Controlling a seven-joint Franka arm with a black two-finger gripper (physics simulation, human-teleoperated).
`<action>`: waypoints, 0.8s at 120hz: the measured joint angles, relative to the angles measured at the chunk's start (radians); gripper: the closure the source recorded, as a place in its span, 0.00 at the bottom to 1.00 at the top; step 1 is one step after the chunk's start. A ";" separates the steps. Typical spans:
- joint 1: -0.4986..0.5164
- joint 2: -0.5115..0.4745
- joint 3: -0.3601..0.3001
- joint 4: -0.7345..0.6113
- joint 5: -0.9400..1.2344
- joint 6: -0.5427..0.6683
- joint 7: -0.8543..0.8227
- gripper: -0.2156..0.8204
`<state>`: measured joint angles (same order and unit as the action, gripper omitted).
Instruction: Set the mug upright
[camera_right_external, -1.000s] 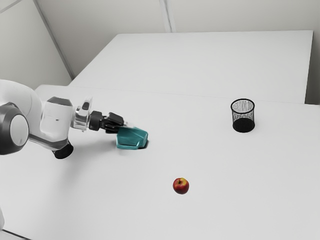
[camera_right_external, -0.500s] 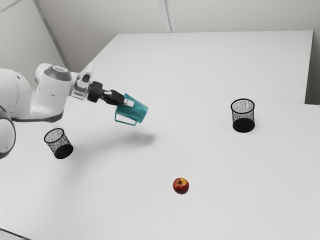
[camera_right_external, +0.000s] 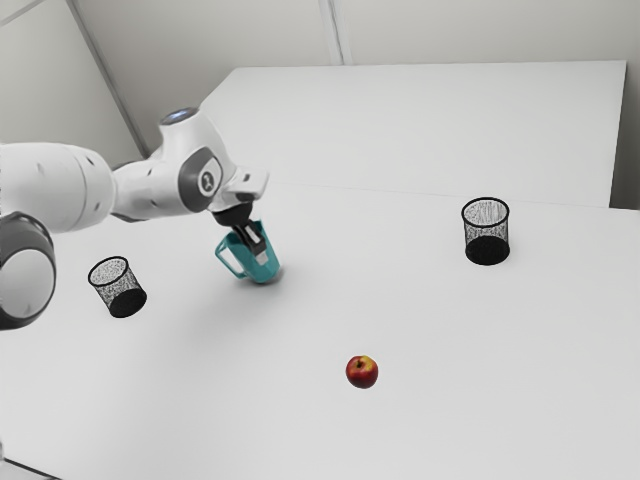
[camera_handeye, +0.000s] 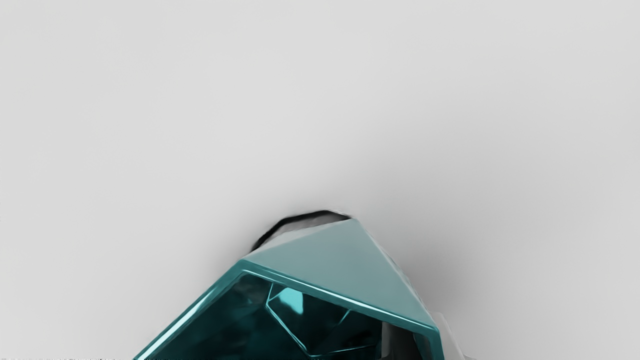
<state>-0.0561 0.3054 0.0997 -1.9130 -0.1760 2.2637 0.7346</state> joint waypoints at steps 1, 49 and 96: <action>0.000 0.001 0.000 -0.001 0.002 0.004 -0.006 0.96; 0.000 0.020 0.000 -0.006 0.026 0.080 -0.215 0.58; 0.004 -0.272 0.004 0.129 0.027 -0.129 -0.321 0.28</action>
<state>-0.0517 0.0331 0.1036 -1.7838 -0.1494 2.1347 0.4133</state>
